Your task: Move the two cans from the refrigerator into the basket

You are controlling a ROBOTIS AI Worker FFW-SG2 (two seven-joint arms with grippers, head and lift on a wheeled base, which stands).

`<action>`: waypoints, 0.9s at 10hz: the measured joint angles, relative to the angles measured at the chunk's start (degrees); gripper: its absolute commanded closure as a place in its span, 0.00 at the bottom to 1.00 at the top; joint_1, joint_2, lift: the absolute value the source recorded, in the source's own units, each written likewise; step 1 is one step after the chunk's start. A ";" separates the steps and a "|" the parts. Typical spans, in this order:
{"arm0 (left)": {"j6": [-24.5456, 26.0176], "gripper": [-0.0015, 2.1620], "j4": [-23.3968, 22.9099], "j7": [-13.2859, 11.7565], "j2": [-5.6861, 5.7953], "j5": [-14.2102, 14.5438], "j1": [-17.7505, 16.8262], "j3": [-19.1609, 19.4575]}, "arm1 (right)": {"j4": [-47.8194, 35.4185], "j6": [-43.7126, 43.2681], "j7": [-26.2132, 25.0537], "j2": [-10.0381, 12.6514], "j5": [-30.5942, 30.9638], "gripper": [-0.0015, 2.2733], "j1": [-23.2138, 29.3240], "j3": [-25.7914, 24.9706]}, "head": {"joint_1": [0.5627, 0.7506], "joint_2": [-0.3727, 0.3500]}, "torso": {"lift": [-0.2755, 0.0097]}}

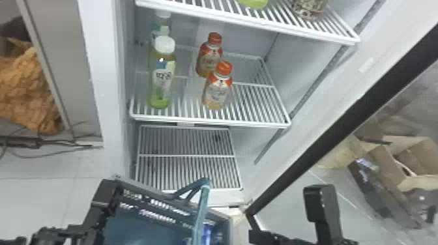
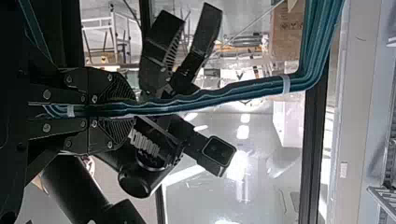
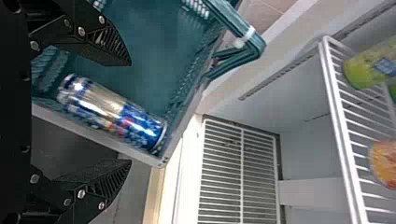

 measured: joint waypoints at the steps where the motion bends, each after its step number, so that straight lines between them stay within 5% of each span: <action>1: 0.00 0.56 0.00 0.00 0.00 0.00 0.00 0.06 | -0.16 -1.86 0.07 0.10 0.73 0.14 0.01 -0.06 | 0.70 0.03 | 0.03; 7: 0.00 0.56 0.03 0.00 -0.18 0.00 0.00 0.25 | -0.49 -18.03 0.07 1.18 9.22 0.14 0.14 -0.40 | 0.70 0.03 | 0.03; 9: 0.00 0.56 0.02 0.00 -0.27 -0.06 -0.03 0.34 | 2.64 -31.55 0.10 1.42 9.64 0.14 0.15 0.64 | 0.70 0.03 | 0.03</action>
